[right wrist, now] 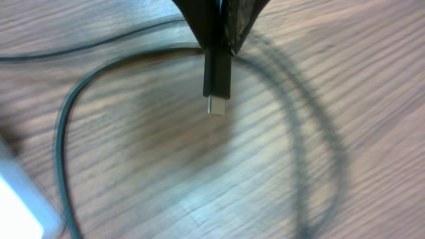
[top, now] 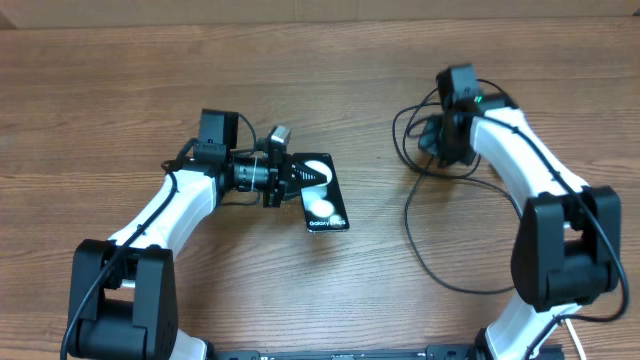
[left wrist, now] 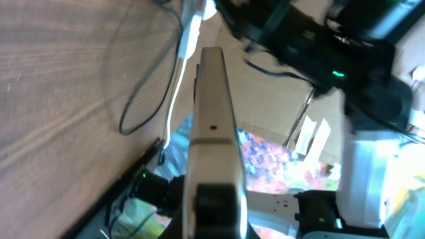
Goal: Plug charger to phone and switch on socket
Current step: 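Grasp the black cable's USB-C plug with the right gripper, then carry the plug toward the bottom port of the phone held by left gripper, then push the plug into the phone's bottom port with the right gripper, then lower the phone onto the table with the left gripper and release it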
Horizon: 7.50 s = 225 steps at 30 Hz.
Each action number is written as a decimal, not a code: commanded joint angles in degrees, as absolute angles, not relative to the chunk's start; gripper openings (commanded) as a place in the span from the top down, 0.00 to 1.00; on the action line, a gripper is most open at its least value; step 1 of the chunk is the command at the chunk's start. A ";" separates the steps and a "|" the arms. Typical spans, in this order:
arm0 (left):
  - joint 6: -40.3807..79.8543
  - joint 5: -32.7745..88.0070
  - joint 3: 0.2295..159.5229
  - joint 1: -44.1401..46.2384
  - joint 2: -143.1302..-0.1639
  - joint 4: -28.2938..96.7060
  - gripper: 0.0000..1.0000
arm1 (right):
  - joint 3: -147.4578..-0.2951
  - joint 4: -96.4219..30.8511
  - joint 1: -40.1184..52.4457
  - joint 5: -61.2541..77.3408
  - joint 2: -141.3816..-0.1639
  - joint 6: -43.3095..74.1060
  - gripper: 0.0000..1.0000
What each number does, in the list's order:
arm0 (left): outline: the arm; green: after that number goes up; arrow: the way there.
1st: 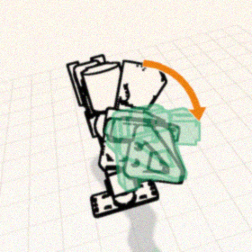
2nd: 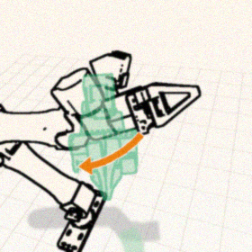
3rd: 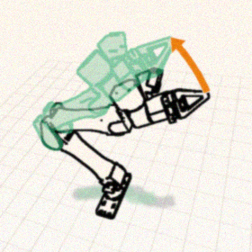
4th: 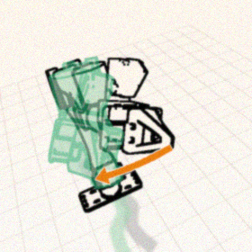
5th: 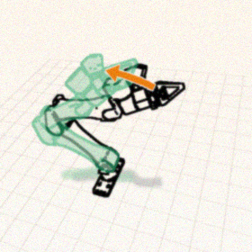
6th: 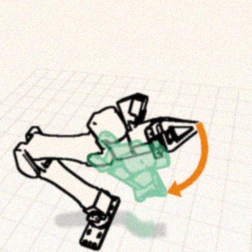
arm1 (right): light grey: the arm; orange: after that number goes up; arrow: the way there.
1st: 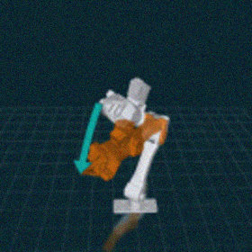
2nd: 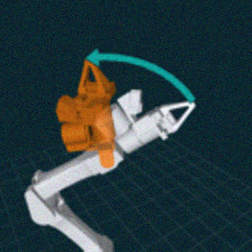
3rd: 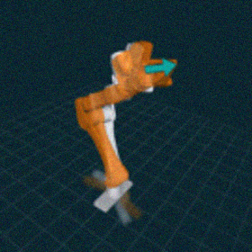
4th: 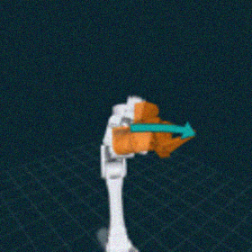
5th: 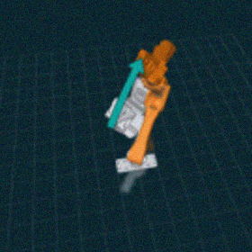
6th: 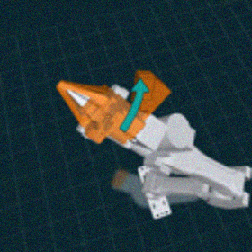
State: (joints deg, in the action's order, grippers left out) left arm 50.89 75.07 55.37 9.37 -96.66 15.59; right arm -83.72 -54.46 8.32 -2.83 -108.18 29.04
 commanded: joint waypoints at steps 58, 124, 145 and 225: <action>79.40 76.09 55.37 6.63 -96.73 -28.97 0.96 | -67.11 -51.40 28.60 48.95 -76.86 15.05 0.96; 73.21 81.80 55.37 10.48 -96.73 -28.95 0.96 | -67.13 -38.04 28.51 35.83 -77.01 16.53 0.86; 64.27 79.50 55.37 8.82 -96.73 -28.53 0.96 | -75.37 -58.13 34.46 17.26 -68.23 14.50 0.32; 8.49 55.59 55.55 12.21 -111.04 17.54 0.96 | -79.96 -71.07 51.94 -20.36 -57.91 32.97 0.00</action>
